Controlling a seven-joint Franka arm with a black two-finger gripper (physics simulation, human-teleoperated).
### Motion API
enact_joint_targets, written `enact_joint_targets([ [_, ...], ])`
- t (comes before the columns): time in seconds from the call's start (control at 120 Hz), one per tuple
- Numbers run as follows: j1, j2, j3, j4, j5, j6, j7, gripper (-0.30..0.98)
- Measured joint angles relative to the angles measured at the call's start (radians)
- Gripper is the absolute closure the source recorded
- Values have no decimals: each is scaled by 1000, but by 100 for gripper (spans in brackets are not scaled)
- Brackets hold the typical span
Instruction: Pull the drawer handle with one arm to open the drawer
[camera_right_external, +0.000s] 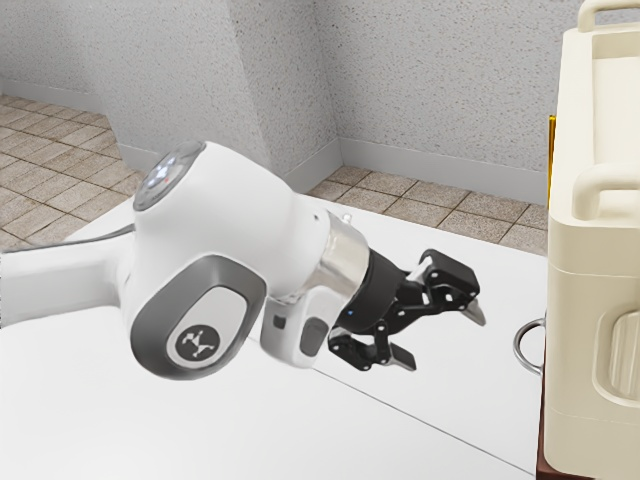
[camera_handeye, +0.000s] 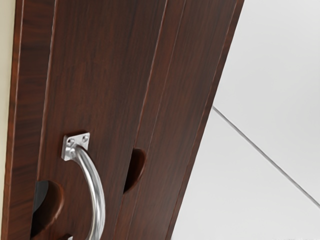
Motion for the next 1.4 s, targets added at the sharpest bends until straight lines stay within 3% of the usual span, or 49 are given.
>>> enact_joint_targets([
  [1.275, 7, 119, 27, 19, -32, 52, 43, 0],
  [1.4, 2, 133, 28, 49, -73, 52, 46, 0],
])
